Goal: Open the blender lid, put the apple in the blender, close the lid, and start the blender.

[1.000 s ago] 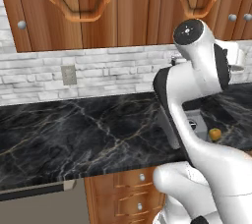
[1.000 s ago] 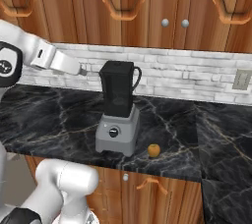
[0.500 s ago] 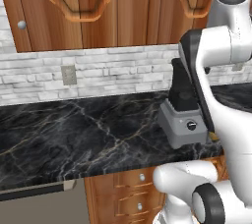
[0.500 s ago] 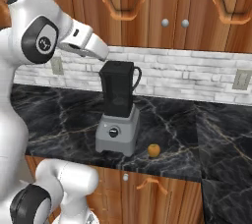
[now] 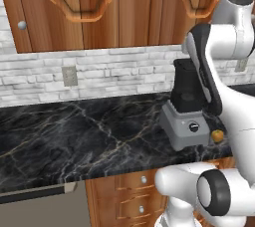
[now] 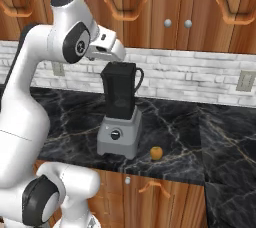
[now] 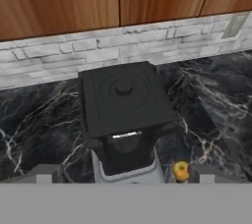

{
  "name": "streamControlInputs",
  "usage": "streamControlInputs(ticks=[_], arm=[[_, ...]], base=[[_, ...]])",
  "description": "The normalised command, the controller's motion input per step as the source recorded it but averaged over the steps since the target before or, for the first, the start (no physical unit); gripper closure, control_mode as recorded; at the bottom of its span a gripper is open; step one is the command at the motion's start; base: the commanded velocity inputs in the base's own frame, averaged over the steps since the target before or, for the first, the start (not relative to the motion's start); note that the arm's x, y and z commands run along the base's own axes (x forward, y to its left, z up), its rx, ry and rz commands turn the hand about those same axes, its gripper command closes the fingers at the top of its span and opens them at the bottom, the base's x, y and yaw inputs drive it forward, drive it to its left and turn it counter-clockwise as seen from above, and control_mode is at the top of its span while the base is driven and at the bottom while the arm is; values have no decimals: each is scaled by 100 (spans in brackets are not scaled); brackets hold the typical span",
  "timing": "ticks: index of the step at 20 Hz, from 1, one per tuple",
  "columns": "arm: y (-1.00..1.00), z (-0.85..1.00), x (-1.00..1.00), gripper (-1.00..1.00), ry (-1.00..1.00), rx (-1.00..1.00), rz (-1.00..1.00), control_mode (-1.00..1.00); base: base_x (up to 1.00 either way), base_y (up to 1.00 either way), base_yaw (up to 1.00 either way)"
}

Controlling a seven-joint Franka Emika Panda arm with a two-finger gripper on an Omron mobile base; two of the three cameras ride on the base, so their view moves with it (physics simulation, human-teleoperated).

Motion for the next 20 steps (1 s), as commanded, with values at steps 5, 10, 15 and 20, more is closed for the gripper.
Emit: streamControlInputs(ticks=[5,10,15,20], arm=[[-12,-20,64,-100,0,10,8,-100],[-20,-25,57,-100,2,3,5,-100],[-2,-25,43,-100,4,0,3,-100],[0,-21,40,-100,4,0,2,-100]], base=[[0,0,0],[0,0,0],[0,0,0],[0,0,0]])
